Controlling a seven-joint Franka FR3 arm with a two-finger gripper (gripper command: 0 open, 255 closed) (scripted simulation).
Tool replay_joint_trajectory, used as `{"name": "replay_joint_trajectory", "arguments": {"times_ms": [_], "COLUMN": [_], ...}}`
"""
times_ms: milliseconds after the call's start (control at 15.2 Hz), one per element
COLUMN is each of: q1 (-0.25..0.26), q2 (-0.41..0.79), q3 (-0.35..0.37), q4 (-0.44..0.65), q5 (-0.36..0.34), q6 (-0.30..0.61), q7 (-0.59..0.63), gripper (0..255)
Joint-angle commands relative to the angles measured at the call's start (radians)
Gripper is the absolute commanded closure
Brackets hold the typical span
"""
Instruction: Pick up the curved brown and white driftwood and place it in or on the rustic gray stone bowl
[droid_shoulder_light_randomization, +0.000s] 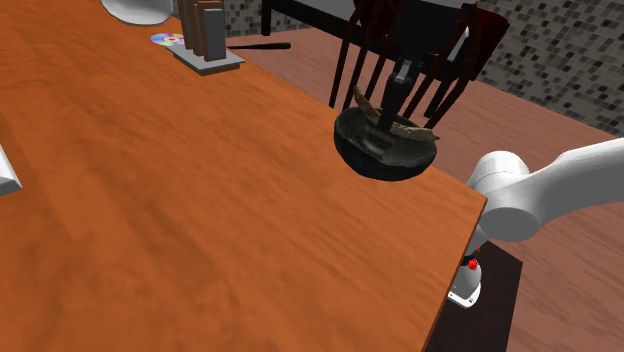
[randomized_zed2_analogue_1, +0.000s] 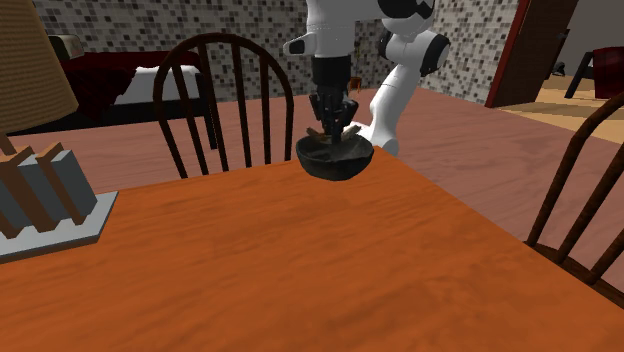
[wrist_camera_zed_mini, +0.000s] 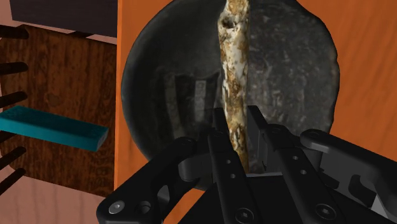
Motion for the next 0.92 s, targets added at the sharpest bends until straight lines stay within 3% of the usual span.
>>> {"name": "replay_joint_trajectory", "arguments": {"times_ms": [0,66,132,462,726,858], "q1": [0.000,0.000,0.000,0.000,-0.010,-0.010], "q2": [0.000,0.000,0.000,0.000,0.057,0.057], "q3": [0.000,0.000,0.000,0.000,-0.014,-0.014], "q4": [0.000,0.000,0.000,0.000,0.169,0.169], "q5": [0.000,0.000,0.000,0.000,-0.018,-0.018], "q6": [0.000,0.000,0.000,0.000,-0.113,-0.113], "q7": [0.000,0.000,0.000,0.000,0.012,0.012], "gripper": [255,255,0,0,0,0]}}
